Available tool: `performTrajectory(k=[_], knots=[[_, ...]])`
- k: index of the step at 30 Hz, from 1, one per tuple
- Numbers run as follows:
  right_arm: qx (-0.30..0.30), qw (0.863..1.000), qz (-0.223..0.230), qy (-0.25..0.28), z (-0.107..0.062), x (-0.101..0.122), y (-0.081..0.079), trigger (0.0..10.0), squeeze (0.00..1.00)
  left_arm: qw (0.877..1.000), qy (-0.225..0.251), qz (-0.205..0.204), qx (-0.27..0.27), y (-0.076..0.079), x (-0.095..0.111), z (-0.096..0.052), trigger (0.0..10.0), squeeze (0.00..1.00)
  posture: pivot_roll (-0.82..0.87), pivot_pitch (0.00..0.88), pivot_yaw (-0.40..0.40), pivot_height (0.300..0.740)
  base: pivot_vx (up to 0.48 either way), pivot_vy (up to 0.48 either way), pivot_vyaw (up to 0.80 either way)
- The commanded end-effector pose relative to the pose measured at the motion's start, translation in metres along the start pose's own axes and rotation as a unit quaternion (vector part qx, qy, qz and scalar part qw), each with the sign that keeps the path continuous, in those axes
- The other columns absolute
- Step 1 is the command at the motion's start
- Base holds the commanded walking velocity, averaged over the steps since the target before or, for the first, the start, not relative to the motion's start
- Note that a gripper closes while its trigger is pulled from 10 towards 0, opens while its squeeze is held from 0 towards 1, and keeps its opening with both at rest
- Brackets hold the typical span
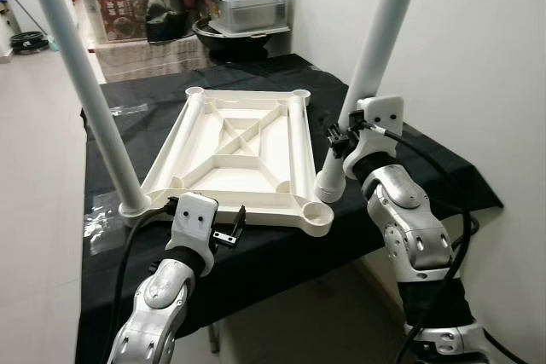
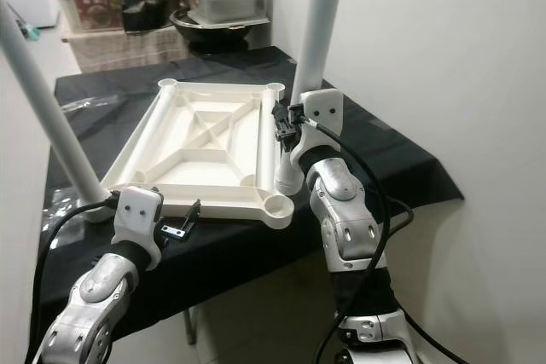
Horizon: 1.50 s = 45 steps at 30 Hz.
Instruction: Building children table
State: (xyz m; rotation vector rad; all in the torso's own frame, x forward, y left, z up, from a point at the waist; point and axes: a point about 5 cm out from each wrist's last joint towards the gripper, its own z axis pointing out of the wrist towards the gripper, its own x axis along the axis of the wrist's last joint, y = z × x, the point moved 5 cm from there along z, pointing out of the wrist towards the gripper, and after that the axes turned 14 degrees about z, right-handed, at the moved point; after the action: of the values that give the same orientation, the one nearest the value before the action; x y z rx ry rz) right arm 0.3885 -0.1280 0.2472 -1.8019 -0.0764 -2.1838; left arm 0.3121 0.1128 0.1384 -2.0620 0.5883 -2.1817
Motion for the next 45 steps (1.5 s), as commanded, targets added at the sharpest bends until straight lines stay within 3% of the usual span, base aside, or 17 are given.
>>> performTrajectory(k=[1, 3, 8, 10, 18, 25, 26, 37, 42, 45], knots=[[0.013, 1.000, -0.010, 0.005, 0.003, 0.006, 0.001, 10.0, 0.00, 1.000, -0.020, 0.007, -0.013, 0.003, -0.011, -0.003, 10.0, 0.00, -0.03, 0.000, -0.044, 0.740, 0.000, 0.000, 0.00], [0.065, 0.998, -0.020, -0.003, 0.005, 0.008, -0.009, 10.0, 0.00, 0.999, -0.023, 0.010, -0.021, 0.004, -0.013, -0.005, 10.0, 0.00, -0.02, 0.000, -0.048, 0.740, 0.000, 0.000, 0.00], [0.116, 0.993, 0.000, -0.019, 0.006, 0.006, -0.021, 10.0, 0.00, 0.999, -0.030, 0.010, -0.031, 0.007, -0.018, -0.007, 10.0, 0.00, -0.02, 0.000, -0.051, 0.740, 0.000, 0.000, 0.00], [0.153, 0.987, -0.010, -0.042, 0.005, -0.005, -0.030, 10.0, 0.00, 0.996, -0.058, 0.029, -0.062, 0.015, -0.031, -0.015, 10.0, 0.00, -0.01, 0.000, -0.059, 0.740, 0.000, 0.000, 0.00], [0.194, 0.978, -0.010, -0.081, 0.007, -0.027, -0.038, 10.0, 0.00, 0.995, -0.067, 0.023, -0.074, 0.020, -0.035, -0.025, 10.0, 0.00, 0.03, 0.000, -0.087, 0.740, 0.000, 0.000, 0.00], [0.200, 0.975, 0.000, -0.093, 0.010, -0.032, -0.029, 10.0, 0.00, 0.995, -0.066, 0.023, -0.070, 0.016, -0.035, -0.026, 10.0, 0.00, 0.03, 0.000, -0.092, 0.740, 0.000, 0.000, 0.00], [0.194, 0.975, 0.006, -0.105, 0.011, -0.036, -0.019, 10.0, 0.00, 0.995, -0.066, 0.023, -0.070, 0.015, -0.035, -0.025, 10.0, 0.00, 0.03, 0.000, -0.092, 0.740, 0.000, 0.000, 0.00], [0.136, 0.978, 0.064, -0.146, 0.002, -0.056, 0.021, 10.0, 0.00, 0.995, -0.061, 0.017, -0.076, 0.019, -0.033, -0.024, 10.0, 0.00, 0.02, 0.000, -0.084, 0.740, 0.000, 0.000, 0.00], [0.143, 0.975, 0.070, -0.155, -0.004, -0.064, 0.018, 10.0, 0.00, 0.995, -0.059, 0.016, -0.080, 0.021, -0.032, -0.024, 10.0, 0.00, 0.02, 0.000, -0.076, 0.740, 0.000, 0.000, 0.00], [0.163, 0.971, 0.073, -0.161, -0.008, -0.070, 0.006, 10.0, 0.00, 0.995, -0.059, 0.017, -0.081, 0.021, -0.031, -0.023, 10.0, 0.00, 0.02, 0.000, -0.076, 0.740, 0.000, 0.000, 0.00]])
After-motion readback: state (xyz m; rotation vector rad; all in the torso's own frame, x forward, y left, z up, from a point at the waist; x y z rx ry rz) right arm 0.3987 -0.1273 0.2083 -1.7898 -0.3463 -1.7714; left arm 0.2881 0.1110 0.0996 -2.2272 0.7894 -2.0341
